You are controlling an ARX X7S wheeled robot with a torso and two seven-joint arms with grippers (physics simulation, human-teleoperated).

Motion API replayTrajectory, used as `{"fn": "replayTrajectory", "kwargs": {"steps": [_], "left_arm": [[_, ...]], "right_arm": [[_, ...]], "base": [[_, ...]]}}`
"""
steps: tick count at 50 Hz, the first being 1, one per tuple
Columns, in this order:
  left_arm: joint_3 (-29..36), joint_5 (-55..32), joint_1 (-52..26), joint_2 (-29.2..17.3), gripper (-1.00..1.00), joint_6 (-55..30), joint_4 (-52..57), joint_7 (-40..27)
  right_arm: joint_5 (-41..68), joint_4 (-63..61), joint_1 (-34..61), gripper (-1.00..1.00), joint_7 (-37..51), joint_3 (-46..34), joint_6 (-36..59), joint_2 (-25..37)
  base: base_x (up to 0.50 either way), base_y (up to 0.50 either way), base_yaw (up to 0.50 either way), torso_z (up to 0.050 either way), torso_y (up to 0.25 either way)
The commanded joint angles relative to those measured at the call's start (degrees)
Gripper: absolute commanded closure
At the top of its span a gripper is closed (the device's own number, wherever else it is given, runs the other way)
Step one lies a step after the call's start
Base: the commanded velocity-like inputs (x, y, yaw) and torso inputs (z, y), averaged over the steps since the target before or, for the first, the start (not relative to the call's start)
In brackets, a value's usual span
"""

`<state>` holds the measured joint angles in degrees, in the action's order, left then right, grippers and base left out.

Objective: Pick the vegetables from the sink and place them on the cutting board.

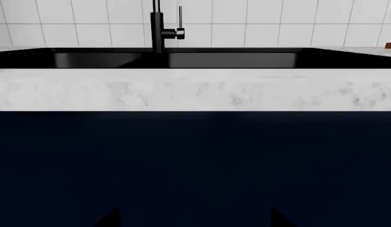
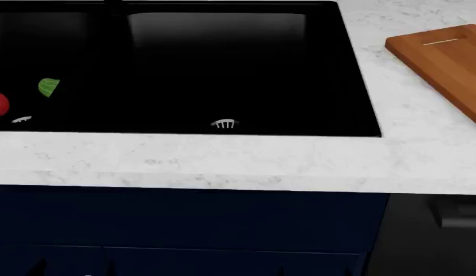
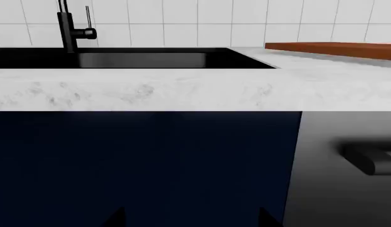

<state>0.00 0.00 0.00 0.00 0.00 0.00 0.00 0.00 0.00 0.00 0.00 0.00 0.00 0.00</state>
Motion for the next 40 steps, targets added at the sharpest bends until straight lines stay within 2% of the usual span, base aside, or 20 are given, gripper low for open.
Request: {"fn": "replayTrajectory", "kwargs": {"steps": [1,2,8,15,17,20,28,40], "left_arm": [[5.87,0.00,-0.38,-4.81,-1.00,0.00,-0.02,-5.85],[6.23,-3.39,-0.42,-4.82,-1.00,0.93,-1.19,-6.83],[4.82,-7.91,-0.17,-4.60,-1.00,-1.10,0.95,-6.52],[5.39,-7.27,-0.43,-5.06,-1.00,-0.91,0.37,-7.74],[6.63,-3.99,-0.37,-5.57,-1.00,1.14,-0.27,-9.15],[5.38,-9.09,0.16,-5.33,-1.00,0.72,1.43,-7.43],[4.88,-12.16,-0.33,-5.67,-1.00,-1.40,1.63,-7.74],[5.80,-12.38,-0.47,-6.35,-1.00,-0.03,0.73,-8.26]], "right_arm": [[1.39,-0.16,-0.04,-1.00,1.70,-1.70,0.08,1.39],[1.73,0.25,0.06,-1.00,2.19,-1.63,-0.09,1.52],[2.69,0.77,0.32,-1.00,3.30,-2.79,-0.44,2.34],[3.07,0.15,0.07,-1.00,4.69,-3.68,-0.71,3.03],[3.07,0.21,0.09,-1.00,5.12,-3.87,-0.54,3.23],[3.01,0.34,0.54,-1.00,5.76,-4.17,1.57,3.58],[3.18,0.04,0.77,-1.00,6.07,-5.36,2.79,4.46],[3.39,0.31,0.83,-1.00,6.76,-6.69,1.73,5.40]], "base": [[0.00,0.00,0.00,0.000,0.000],[0.00,0.00,0.00,0.000,0.000],[0.00,0.00,0.00,0.000,0.000],[0.00,0.00,0.00,0.000,0.000],[0.00,0.00,0.00,0.000,0.000],[0.00,0.00,0.00,0.000,0.000],[-0.32,0.46,0.00,0.000,0.000],[0.02,0.50,0.00,0.000,0.000]]}}
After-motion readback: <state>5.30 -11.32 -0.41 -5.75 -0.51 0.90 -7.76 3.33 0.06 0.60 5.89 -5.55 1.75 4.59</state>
